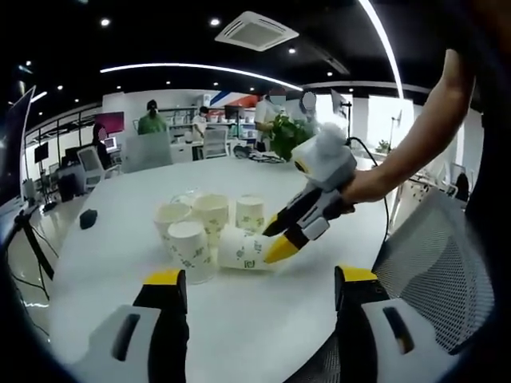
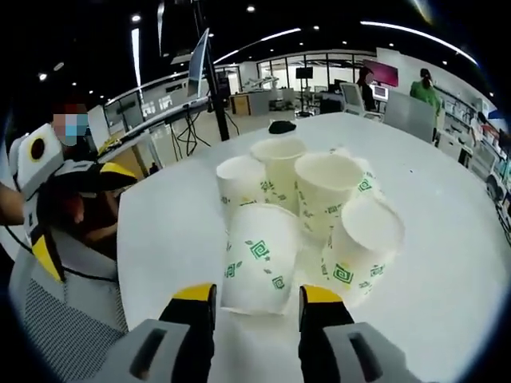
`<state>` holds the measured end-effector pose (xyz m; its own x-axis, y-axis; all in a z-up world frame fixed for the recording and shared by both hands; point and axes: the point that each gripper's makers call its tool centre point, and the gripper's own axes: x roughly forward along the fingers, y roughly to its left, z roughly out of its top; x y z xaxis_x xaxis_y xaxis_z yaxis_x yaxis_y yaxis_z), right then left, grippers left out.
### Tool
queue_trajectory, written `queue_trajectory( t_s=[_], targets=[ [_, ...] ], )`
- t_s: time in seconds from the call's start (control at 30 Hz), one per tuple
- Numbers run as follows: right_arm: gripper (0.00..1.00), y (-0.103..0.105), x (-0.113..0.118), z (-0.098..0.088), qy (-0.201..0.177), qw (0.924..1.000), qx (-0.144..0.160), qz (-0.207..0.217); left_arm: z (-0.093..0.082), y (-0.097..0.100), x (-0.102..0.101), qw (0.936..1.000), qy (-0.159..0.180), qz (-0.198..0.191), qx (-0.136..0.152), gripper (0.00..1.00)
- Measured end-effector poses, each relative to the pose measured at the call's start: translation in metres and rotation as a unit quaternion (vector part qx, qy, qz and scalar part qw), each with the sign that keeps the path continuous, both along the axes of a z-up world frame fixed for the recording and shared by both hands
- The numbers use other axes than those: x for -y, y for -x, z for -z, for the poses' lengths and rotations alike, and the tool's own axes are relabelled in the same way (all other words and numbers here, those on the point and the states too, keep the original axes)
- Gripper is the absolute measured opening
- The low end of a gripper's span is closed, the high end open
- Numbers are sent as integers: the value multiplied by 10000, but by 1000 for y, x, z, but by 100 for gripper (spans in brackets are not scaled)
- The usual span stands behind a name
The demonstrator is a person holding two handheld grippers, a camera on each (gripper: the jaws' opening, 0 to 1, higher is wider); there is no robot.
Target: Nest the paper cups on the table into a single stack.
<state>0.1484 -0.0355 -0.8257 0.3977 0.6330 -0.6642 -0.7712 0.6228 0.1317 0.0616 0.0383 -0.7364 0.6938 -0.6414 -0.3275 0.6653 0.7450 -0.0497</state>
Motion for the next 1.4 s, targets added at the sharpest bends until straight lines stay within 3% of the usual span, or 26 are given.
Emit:
queue_trajectory(
  t_s=[0.27,0.83,1.17,1.4],
  targets=[
    [35,5,-3,7,152,9998,-144,-68,-1,-1,-2,10000,27,-51,10,75],
    [33,14,3,2,146,9996,-33,-230,-3,-5,-1,9999,-29,91,-90,68],
    [33,25,4,-11,71,9984,256,-495,-14,-23,-4,9998,139,83,-84,64],
    [33,38,1,-25,-120,9965,463,-681,-13,-25,2,9994,60,319,-94,59]
  ],
)
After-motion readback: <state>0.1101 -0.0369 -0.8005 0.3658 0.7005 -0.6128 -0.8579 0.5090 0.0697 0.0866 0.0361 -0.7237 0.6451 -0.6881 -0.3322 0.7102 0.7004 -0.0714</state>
